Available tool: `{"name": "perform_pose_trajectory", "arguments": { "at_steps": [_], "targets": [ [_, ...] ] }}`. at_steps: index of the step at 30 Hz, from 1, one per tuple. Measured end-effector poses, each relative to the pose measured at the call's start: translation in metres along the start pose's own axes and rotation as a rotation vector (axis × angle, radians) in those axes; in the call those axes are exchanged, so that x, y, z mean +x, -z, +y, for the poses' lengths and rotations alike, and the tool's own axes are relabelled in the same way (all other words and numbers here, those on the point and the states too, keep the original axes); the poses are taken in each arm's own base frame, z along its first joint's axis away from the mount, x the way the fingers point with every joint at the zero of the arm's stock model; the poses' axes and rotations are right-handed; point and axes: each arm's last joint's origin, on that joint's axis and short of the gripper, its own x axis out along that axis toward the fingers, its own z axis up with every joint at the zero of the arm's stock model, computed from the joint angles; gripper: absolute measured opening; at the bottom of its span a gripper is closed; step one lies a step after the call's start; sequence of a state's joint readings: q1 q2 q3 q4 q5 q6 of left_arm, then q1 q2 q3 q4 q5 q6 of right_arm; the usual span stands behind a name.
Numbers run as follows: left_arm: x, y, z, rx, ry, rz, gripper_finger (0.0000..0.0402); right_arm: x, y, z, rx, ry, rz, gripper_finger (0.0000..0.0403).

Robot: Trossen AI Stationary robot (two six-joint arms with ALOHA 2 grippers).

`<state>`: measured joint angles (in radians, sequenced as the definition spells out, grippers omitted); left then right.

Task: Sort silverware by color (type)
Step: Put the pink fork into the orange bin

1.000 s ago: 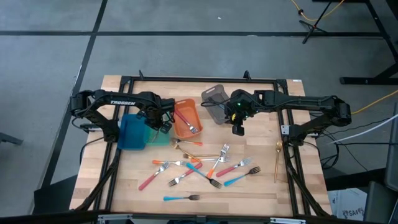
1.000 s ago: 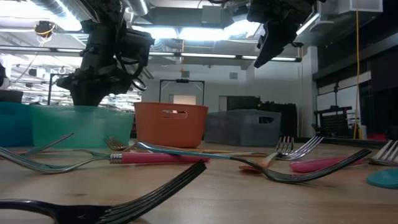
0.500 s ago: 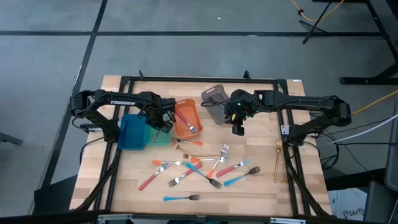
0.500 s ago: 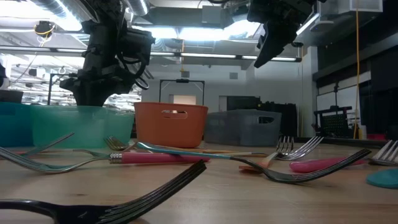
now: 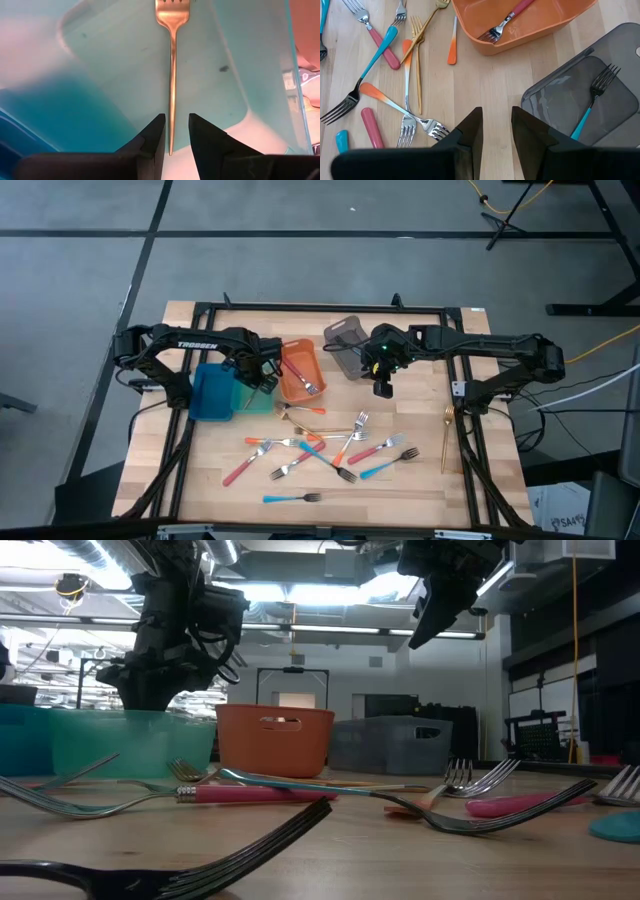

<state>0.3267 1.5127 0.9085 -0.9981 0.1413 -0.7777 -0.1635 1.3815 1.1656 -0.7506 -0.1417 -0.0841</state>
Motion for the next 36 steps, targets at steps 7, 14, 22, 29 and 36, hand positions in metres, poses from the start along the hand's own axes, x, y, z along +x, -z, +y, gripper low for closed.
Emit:
{"name": "perform_pose_trajectory", "arguments": {
  "at_steps": [7,14,22,29,36],
  "targets": [
    [0.000,0.001,-0.001,0.003,0.018,0.017,0.0079,0.000,0.001,0.000,0.002,-0.001,0.013,0.0095],
    [-0.013,0.004,0.000,0.057,0.055,-0.025,0.0079,0.000,0.001,0.000,0.002,-0.001,0.012,0.0095],
    [-0.035,0.013,-0.003,0.106,0.071,-0.197,0.0079,0.000,0.001,0.000,0.002,-0.010,0.011,0.0095],
    [-0.038,0.022,-0.013,0.165,0.048,-0.301,0.0079,0.000,0.004,0.007,0.006,-0.172,0.031,0.0095],
    [-0.036,0.032,-0.021,0.195,0.043,-0.312,0.0079,0.002,0.011,0.042,-0.082,-0.264,0.126,0.0095]
  ]
}}
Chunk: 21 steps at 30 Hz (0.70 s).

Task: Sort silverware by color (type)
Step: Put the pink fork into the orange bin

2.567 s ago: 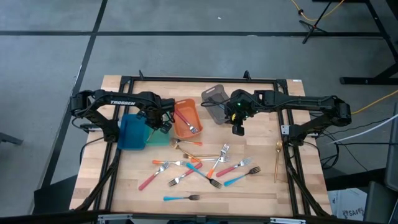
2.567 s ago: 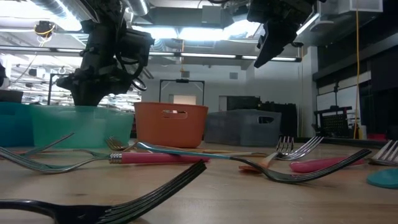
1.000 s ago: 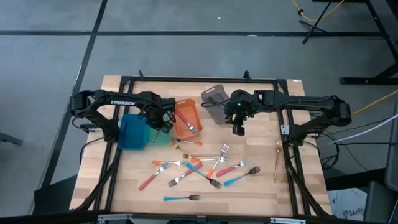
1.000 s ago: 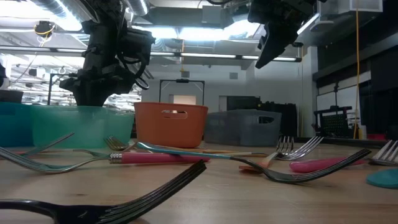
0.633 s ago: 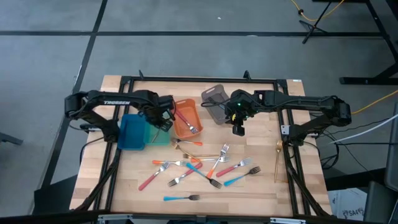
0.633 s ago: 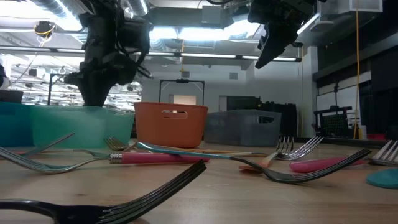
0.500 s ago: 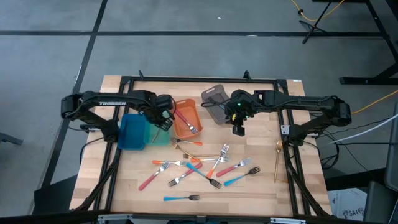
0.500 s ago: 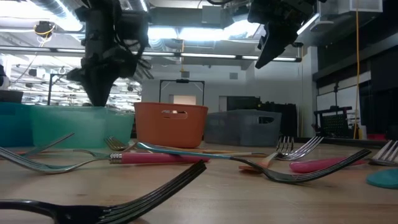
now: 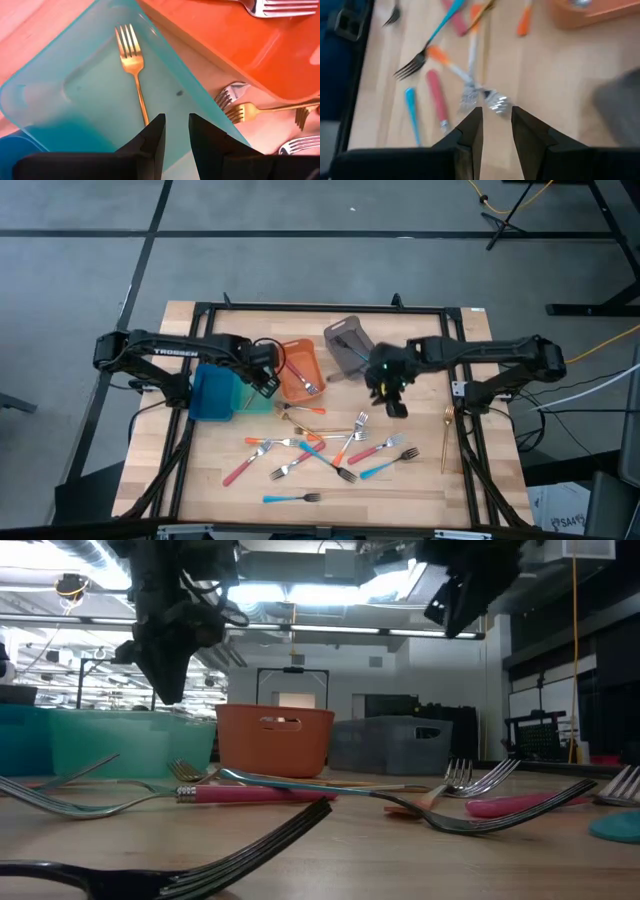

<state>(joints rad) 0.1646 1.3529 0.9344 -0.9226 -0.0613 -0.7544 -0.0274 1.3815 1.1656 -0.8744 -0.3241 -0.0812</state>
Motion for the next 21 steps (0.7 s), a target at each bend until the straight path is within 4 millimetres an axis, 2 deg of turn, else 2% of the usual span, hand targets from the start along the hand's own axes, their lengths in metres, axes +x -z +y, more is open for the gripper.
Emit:
{"name": "perform_pose_trajectory", "arguments": {
  "at_steps": [6,13,21],
  "targets": [
    [-0.001,0.006,-0.006,0.040,-0.029,-0.034,0.0079,0.012,0.001,0.040,-0.066,0.031,0.045,0.0095],
    [-0.002,0.013,-0.014,0.086,-0.042,-0.057,0.0079,0.021,0.013,0.082,-0.089,0.100,0.103,0.0095],
    [-0.003,0.019,-0.025,0.130,-0.034,-0.131,0.0079,0.048,0.045,0.108,-0.064,0.121,0.170,0.0095]
  ]
}}
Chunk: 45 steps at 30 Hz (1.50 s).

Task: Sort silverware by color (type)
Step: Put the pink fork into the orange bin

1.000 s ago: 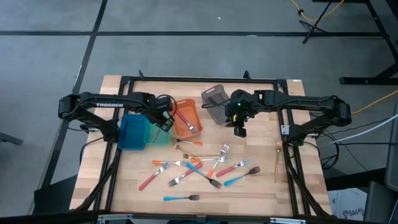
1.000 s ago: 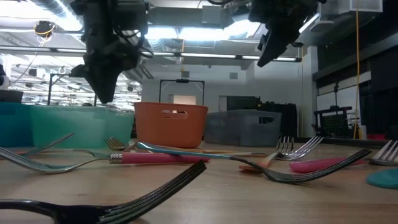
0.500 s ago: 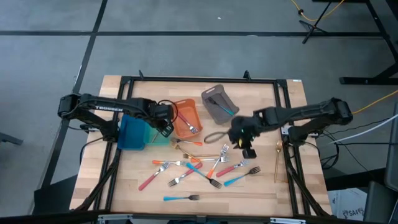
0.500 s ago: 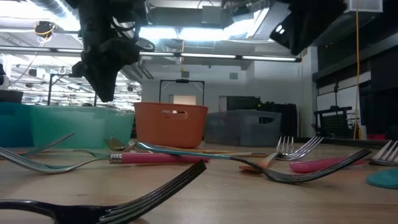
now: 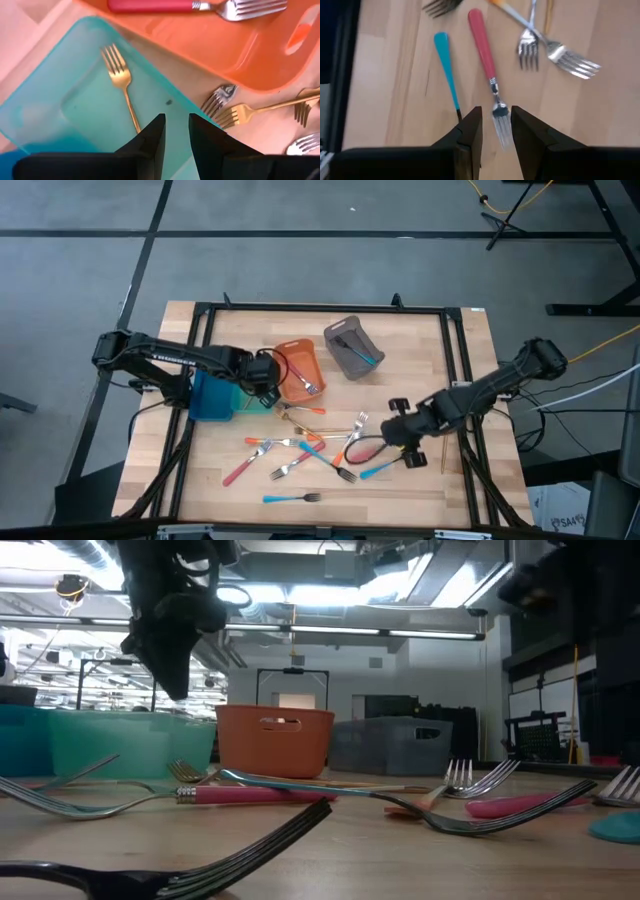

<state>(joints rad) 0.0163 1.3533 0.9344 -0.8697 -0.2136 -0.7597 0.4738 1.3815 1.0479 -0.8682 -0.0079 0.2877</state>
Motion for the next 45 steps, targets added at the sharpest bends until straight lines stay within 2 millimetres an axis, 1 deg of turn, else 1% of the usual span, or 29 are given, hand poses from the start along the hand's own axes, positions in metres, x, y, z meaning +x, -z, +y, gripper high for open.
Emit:
{"name": "perform_pose_trajectory", "arguments": {
  "at_steps": [5,13,15,21,27,30,45],
  "targets": [
    [-0.001,0.000,-0.005,0.009,0.020,-0.032,0.0079,0.020,0.007,0.008,-0.018,0.016,-0.073,0.0095],
    [-0.002,0.001,-0.009,0.022,0.041,-0.045,0.0079,0.049,0.020,0.002,-0.014,0.050,-0.110,0.0095],
    [-0.002,0.001,-0.009,0.021,0.041,-0.046,0.0079,0.056,0.020,0.002,-0.015,0.050,-0.112,0.0095],
    [-0.002,0.001,-0.009,0.021,0.041,-0.048,0.0079,0.080,0.021,0.002,-0.021,0.075,-0.028,0.0095],
    [-0.002,0.001,-0.009,0.021,0.041,-0.048,0.0079,0.101,0.016,0.004,-0.068,0.071,-0.039,0.0095],
    [-0.002,0.001,-0.009,0.021,0.042,-0.049,0.0079,0.105,0.016,0.004,-0.074,0.072,-0.036,0.0095],
    [-0.002,0.001,-0.009,0.021,0.042,-0.049,0.0079,0.105,0.018,0.003,-0.075,0.089,-0.015,0.0095]
  ]
}}
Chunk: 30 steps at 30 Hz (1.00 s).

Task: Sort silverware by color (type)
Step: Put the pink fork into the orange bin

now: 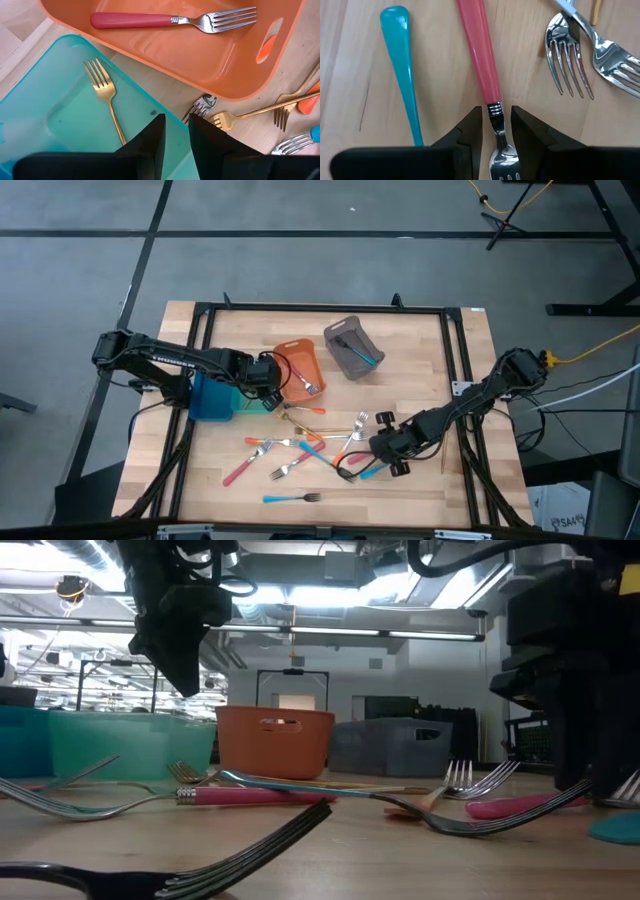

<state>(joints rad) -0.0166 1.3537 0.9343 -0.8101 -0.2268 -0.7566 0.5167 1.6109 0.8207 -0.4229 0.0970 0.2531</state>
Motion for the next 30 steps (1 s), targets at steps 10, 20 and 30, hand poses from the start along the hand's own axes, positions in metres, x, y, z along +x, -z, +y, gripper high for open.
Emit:
{"name": "perform_pose_trajectory", "arguments": {
  "at_steps": [10,20,30],
  "targets": [
    [0.000,0.000,0.000,-0.001,0.005,-0.005,0.0079,0.015,0.000,0.002,-0.002,-0.003,0.027,0.0095],
    [0.000,-0.001,-0.001,-0.002,0.008,-0.007,0.0079,0.015,0.000,0.002,-0.002,-0.002,0.030,0.0094],
    [0.000,-0.001,-0.001,-0.002,0.009,-0.007,0.0079,0.016,0.001,0.002,-0.003,-0.011,0.039,0.0020]
  ]
}}
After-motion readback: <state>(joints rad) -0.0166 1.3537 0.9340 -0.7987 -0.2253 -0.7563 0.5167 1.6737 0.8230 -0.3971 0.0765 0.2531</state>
